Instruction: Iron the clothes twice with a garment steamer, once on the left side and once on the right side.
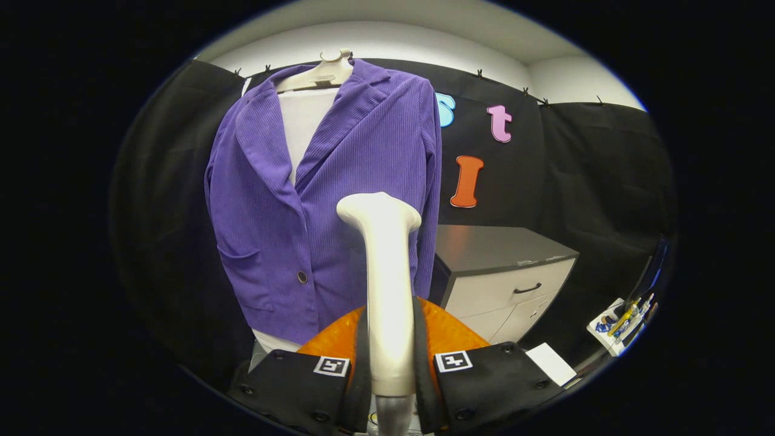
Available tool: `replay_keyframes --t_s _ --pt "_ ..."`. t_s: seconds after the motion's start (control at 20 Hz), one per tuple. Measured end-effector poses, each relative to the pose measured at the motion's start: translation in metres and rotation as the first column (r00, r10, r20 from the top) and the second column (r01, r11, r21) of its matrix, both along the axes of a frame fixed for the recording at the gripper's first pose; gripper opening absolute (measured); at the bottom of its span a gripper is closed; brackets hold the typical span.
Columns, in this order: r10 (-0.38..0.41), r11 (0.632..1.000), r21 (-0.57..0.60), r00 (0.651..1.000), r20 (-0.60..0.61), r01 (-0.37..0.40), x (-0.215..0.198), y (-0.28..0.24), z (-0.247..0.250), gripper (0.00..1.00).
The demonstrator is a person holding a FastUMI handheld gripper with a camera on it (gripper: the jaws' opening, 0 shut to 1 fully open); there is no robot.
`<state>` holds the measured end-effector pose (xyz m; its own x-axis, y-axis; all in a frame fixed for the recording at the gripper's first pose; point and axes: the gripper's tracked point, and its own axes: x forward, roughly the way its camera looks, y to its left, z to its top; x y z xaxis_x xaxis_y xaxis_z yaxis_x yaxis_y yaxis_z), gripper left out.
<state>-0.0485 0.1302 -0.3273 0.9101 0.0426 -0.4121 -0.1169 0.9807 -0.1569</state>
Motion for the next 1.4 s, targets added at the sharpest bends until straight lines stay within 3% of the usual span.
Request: replay_keyframes --t_s 0.8,1.1,1.4 --pt "-0.052 0.999 -0.003 0.983 -0.178 0.052 -0.033 -0.009 -0.098 0.38" --pt "-0.082 0.995 0.045 0.984 -0.161 0.09 -0.044 -0.006 -0.07 0.38" --pt "-0.082 0.992 0.089 0.994 -0.067 0.088 -0.041 0.011 -0.004 0.38"
